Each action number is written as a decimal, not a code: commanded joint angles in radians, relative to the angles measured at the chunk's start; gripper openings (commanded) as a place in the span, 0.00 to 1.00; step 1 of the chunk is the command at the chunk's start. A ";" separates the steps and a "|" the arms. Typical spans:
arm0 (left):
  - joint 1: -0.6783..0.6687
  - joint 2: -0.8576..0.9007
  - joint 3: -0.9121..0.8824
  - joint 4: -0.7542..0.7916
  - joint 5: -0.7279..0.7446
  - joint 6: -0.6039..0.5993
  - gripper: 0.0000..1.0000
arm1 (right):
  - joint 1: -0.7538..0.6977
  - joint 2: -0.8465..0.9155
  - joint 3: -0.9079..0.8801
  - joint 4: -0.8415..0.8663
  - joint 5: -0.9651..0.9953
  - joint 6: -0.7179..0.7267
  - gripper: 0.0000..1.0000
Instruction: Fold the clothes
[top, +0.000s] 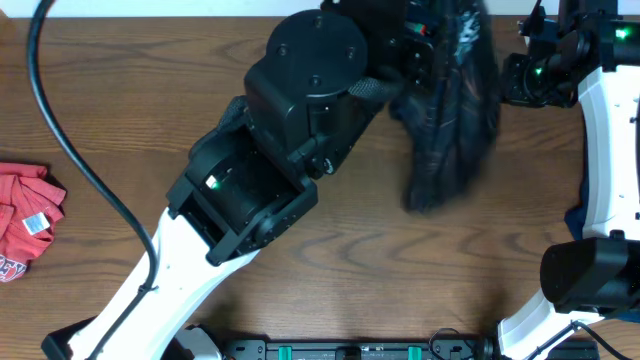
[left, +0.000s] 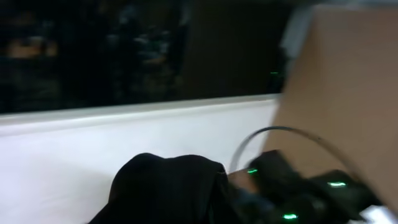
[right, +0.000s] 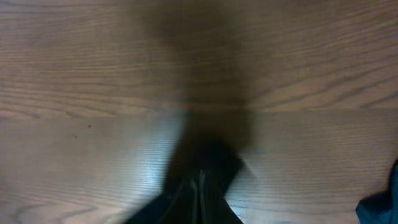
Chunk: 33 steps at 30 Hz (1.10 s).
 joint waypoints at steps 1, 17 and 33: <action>0.039 0.029 0.016 -0.047 -0.166 0.027 0.06 | -0.008 -0.010 0.019 -0.001 -0.006 -0.012 0.01; 0.303 0.440 0.015 -0.428 -0.162 0.008 0.06 | -0.006 -0.010 0.019 -0.029 -0.010 -0.013 0.01; 0.606 0.599 0.015 -0.450 -0.150 -0.003 0.06 | 0.015 -0.010 0.019 -0.047 -0.032 -0.020 0.01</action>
